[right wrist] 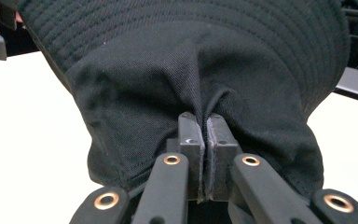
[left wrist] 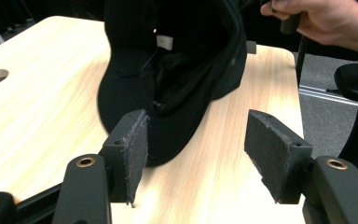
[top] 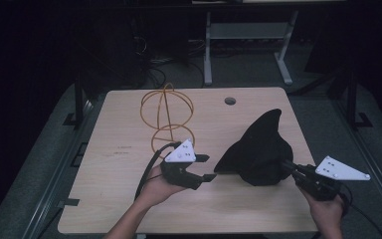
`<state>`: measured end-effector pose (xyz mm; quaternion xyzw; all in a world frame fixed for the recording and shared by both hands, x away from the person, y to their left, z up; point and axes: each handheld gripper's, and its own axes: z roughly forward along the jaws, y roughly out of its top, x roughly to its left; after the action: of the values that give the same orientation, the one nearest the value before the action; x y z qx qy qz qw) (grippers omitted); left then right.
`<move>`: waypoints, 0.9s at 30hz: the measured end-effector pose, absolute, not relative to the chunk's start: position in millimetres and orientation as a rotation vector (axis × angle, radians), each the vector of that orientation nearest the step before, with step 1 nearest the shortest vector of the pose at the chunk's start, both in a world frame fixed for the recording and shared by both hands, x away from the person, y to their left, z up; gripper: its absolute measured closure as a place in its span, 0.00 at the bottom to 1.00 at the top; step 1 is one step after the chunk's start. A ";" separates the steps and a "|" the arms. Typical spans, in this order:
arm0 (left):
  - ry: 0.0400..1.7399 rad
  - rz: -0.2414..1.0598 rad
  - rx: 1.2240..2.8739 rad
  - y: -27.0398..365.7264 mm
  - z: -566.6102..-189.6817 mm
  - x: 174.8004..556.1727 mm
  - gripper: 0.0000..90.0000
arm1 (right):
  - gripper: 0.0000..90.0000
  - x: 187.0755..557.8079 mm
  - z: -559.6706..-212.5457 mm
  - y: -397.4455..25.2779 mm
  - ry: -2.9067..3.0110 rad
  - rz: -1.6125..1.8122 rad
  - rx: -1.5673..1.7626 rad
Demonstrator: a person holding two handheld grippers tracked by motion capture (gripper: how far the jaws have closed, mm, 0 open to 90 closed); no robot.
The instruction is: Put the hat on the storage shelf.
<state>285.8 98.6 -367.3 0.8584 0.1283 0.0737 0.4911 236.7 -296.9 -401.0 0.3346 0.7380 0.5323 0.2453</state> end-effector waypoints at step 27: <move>0.439 0.185 2.062 150.1 -412.6 272.7 0.31 | 0.96 257.7 -327.3 -283.2 1.952 1.558 0.815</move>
<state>272.7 150.1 -412.6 0.8491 0.1809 0.0763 0.4904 257.7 -283.2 -327.3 0.3001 0.7185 0.5735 0.2544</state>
